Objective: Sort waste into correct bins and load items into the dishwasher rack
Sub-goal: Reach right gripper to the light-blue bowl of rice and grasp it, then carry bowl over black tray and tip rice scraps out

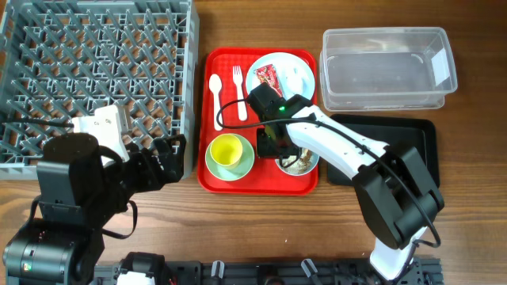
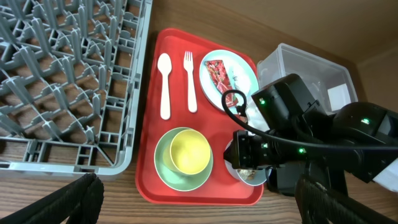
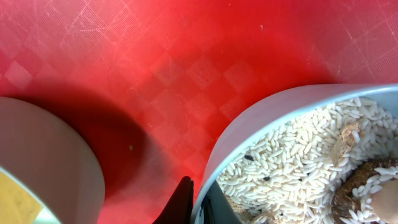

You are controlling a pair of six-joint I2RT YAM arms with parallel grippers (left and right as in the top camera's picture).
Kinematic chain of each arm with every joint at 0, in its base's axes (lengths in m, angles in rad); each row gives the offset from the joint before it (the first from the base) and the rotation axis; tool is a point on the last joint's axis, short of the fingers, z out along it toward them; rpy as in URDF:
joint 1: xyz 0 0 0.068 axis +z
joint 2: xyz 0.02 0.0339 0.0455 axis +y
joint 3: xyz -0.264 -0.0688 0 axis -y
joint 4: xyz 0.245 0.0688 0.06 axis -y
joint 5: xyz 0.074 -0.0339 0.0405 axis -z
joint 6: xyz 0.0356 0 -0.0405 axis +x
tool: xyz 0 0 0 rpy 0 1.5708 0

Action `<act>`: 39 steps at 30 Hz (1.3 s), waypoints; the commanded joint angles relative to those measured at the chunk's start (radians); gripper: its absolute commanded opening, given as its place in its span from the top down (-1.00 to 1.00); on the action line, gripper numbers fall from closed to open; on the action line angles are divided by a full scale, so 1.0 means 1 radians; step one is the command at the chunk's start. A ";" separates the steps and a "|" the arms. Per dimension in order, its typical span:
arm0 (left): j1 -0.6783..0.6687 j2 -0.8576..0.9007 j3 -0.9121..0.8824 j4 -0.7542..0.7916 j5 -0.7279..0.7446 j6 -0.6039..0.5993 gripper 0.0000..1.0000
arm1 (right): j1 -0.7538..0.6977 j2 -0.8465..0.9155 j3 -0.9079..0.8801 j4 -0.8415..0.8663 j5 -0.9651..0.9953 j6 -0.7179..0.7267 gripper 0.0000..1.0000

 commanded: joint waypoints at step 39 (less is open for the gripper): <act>0.008 0.000 0.013 0.000 -0.009 0.011 -1.00 | -1.014 -0.370 -0.461 0.051 -1.473 -0.877 0.91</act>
